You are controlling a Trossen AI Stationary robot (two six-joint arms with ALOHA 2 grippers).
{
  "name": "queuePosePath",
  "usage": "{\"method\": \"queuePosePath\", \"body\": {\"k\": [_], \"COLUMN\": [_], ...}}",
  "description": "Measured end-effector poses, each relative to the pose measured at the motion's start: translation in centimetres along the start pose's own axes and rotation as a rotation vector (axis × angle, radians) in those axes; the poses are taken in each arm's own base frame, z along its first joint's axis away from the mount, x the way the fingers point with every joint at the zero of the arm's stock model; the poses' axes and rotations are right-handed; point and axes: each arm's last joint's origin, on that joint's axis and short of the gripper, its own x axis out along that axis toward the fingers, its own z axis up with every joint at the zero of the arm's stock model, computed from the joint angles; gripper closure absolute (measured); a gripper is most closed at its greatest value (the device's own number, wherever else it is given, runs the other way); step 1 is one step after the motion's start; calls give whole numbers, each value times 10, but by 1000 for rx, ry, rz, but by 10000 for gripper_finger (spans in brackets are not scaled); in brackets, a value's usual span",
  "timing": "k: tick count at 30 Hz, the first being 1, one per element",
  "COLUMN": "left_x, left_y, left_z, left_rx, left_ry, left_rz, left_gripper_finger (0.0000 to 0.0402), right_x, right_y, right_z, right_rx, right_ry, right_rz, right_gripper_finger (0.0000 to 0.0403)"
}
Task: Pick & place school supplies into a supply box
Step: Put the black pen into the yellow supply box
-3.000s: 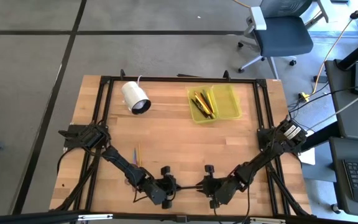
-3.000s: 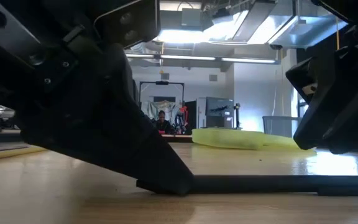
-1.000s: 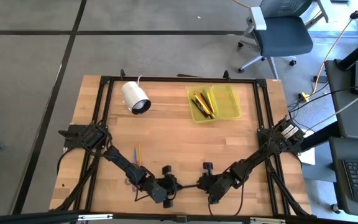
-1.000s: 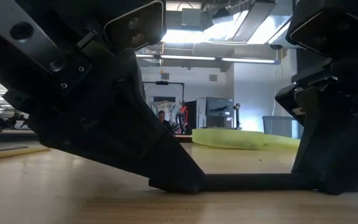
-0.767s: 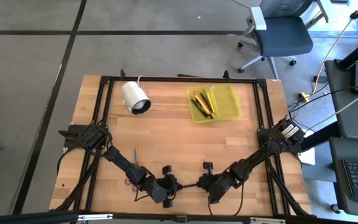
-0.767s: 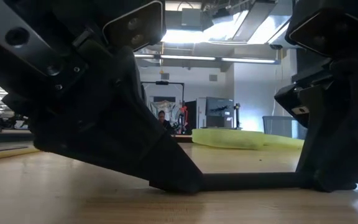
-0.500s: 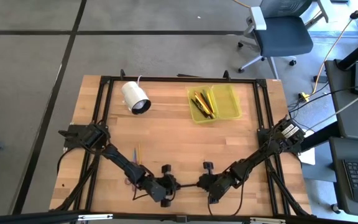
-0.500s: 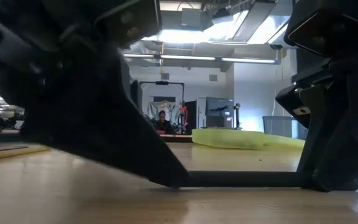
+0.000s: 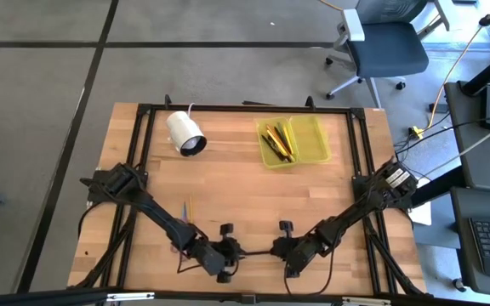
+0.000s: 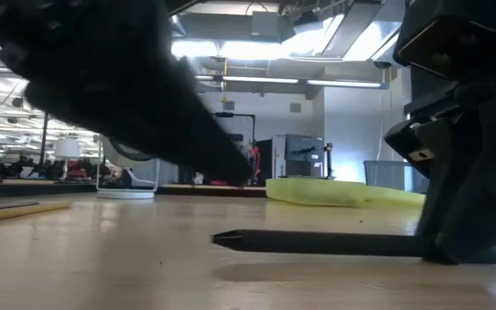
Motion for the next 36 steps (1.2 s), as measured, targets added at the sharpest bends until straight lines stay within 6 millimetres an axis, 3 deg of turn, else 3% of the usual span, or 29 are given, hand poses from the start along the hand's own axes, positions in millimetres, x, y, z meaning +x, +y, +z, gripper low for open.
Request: {"method": "queuePosePath", "body": {"k": [14,21,26,31,36], "left_x": [-60,-70,-70,-71,-72], "left_y": [4,2,1,1,2], "left_z": [-1,-4,-5,-6,-9], "left_rx": [-53,-151,-263,-352,-368], "left_ry": [172,182,200,220,255], "left_rz": [202,236,222,210,223], "left_gripper_finger": [338,335,335,338,334], "right_x": [-26,-38,-65,-103,-116], "right_y": [-16,-38,-69,-112,-165], "right_z": [9,27,44,58,65], "right_rx": [52,153,274,418,574], "right_ry": [29,-15,-65,-109,-107], "right_rz": [-94,-158,-303,-460,-562], "right_gripper_finger": [367,366,363,362,360]}}
